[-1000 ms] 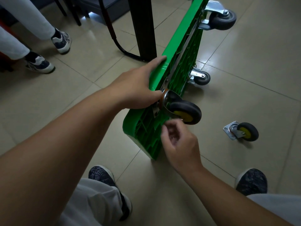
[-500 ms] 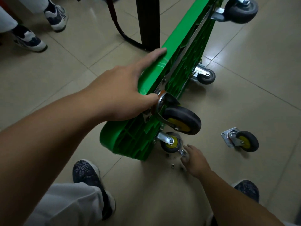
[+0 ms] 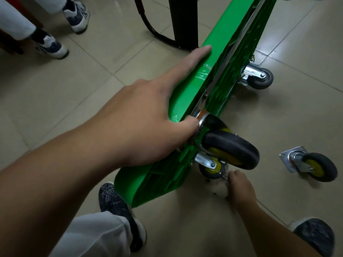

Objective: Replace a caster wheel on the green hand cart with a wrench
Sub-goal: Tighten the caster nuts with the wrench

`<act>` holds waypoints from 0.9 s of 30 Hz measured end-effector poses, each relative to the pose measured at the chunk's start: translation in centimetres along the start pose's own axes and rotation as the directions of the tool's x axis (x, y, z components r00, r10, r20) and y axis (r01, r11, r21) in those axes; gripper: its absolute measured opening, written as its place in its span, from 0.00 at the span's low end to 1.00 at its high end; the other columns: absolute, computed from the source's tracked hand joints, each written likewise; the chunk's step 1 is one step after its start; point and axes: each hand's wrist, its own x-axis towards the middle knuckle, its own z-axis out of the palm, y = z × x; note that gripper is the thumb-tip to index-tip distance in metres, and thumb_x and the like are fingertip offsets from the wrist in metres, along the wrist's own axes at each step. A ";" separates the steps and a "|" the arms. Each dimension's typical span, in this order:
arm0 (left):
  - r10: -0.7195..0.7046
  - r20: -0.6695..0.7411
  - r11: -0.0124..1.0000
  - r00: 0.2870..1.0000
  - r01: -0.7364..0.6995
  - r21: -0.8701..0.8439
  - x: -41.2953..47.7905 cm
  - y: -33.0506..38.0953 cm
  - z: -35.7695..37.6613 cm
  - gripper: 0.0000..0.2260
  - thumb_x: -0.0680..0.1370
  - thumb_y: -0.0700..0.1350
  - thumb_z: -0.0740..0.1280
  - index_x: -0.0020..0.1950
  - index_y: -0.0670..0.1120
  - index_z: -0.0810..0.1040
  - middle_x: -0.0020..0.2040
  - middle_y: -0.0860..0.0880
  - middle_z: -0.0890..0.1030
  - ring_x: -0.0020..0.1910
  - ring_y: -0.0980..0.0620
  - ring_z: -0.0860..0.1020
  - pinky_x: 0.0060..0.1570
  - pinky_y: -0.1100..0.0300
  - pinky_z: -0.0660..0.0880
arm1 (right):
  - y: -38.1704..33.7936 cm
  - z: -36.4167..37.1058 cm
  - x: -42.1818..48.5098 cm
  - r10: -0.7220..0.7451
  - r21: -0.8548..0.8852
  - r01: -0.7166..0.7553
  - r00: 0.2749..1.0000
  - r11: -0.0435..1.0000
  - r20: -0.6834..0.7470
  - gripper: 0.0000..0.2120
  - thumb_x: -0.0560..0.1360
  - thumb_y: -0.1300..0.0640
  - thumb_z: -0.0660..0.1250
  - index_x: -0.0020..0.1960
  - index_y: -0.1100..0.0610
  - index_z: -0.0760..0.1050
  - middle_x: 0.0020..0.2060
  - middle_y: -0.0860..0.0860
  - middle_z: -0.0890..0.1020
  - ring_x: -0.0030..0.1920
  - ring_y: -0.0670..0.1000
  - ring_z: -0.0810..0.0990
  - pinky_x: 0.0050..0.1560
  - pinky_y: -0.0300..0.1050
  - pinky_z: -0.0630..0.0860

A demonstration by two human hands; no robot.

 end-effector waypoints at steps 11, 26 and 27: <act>0.006 -0.006 1.000 1.000 -0.006 -0.017 0.1 -0.1 0.0 0.39 0.69 0.60 0.62 0.73 0.81 0.44 0.56 0.49 0.84 0.34 0.52 0.83 0.42 0.47 0.83 | 0.6 -1.0 0.7 0.244 -0.238 -0.212 0.962 0.948 0.118 0.16 0.76 0.46 0.67 0.58 0.53 0.71 0.53 0.52 0.75 0.54 0.52 0.74 0.53 0.46 0.74; 0.031 -0.010 0.999 0.999 -0.031 -0.041 0.7 -0.8 0.5 0.40 0.68 0.61 0.65 0.73 0.81 0.46 0.64 0.49 0.82 0.44 0.48 0.84 0.50 0.48 0.82 | -0.1 -10.1 -1.3 0.391 0.501 -0.362 0.919 0.786 0.050 0.13 0.80 0.47 0.58 0.51 0.57 0.71 0.47 0.55 0.78 0.49 0.60 0.77 0.49 0.49 0.71; 0.037 -0.022 0.998 0.999 -0.038 -0.041 0.7 -0.8 0.6 0.40 0.70 0.60 0.67 0.73 0.81 0.46 0.64 0.49 0.82 0.45 0.48 0.84 0.50 0.48 0.82 | 0.1 -13.1 -1.4 0.402 0.536 -0.332 0.915 0.776 -0.016 0.16 0.80 0.44 0.56 0.49 0.55 0.73 0.46 0.55 0.80 0.49 0.59 0.77 0.50 0.50 0.72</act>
